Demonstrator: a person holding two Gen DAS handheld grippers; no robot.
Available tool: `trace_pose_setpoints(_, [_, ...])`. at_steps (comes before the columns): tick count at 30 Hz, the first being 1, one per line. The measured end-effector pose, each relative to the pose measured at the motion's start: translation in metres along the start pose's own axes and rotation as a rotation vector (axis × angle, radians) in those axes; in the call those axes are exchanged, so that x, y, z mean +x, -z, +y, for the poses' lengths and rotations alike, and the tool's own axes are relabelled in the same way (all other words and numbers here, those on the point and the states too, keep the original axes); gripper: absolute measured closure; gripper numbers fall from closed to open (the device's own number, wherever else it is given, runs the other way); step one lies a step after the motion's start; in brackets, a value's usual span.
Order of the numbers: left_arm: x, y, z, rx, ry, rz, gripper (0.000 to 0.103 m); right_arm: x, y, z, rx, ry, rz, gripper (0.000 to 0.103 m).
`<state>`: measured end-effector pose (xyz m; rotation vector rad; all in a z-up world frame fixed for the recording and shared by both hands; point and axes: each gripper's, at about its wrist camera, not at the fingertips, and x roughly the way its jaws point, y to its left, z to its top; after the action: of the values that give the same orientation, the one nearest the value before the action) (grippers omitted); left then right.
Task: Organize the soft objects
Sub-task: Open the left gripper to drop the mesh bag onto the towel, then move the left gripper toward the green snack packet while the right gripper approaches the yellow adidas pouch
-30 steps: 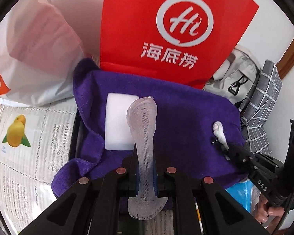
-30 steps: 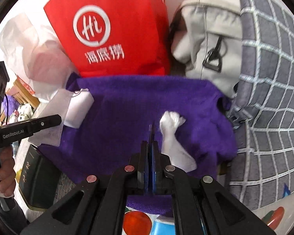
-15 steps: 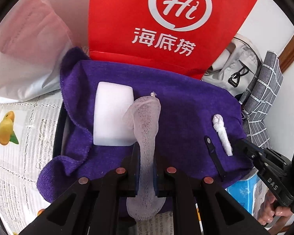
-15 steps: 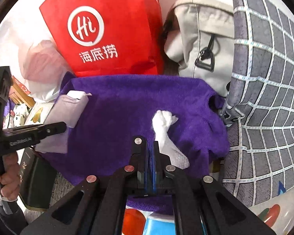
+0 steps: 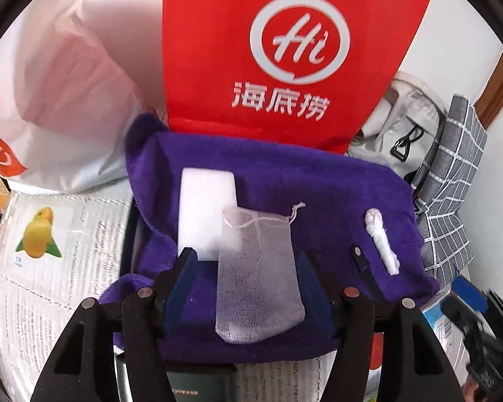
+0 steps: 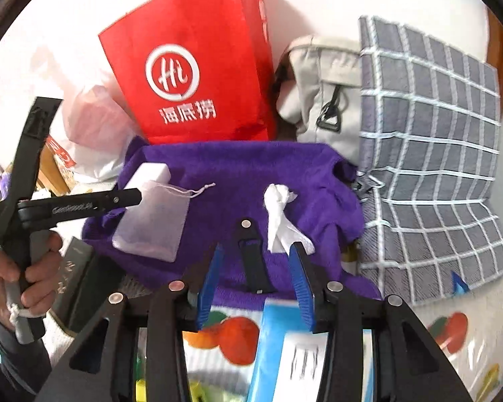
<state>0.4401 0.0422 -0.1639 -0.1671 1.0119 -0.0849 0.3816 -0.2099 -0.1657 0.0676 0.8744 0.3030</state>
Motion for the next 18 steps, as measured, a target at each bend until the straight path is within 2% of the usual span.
trace_pose_setpoints(1, [-0.005, 0.0, -0.001, 0.002, -0.003, -0.007, 0.042, -0.011, 0.006, 0.001, 0.017, -0.014, -0.016, 0.05])
trace_pose_setpoints(5, [-0.028, 0.001, -0.006, 0.021, -0.017, -0.052, 0.042, -0.043, 0.031, 0.009, 0.034, -0.045, -0.029, 0.046])
trace_pose_setpoints(10, [-0.066, 0.013, -0.015, 0.062, -0.061, -0.122, 0.043, -0.071, 0.077, 0.028, 0.013, -0.08, -0.021, 0.026])
trace_pose_setpoints(12, [-0.078, 0.025, -0.015, 0.061, -0.042, -0.12, 0.043, -0.073, 0.094, 0.036, 0.001, -0.109, 0.0, 0.021])
trace_pose_setpoints(15, [-0.096, 0.048, -0.013, 0.076, -0.041, -0.121, 0.042, -0.066, 0.119, 0.049, -0.021, -0.158, 0.043, 0.021])
trace_pose_setpoints(18, [-0.113, 0.083, -0.004, 0.109, -0.053, -0.121, 0.042, -0.05, 0.134, 0.06, -0.051, -0.133, 0.075, 0.021])
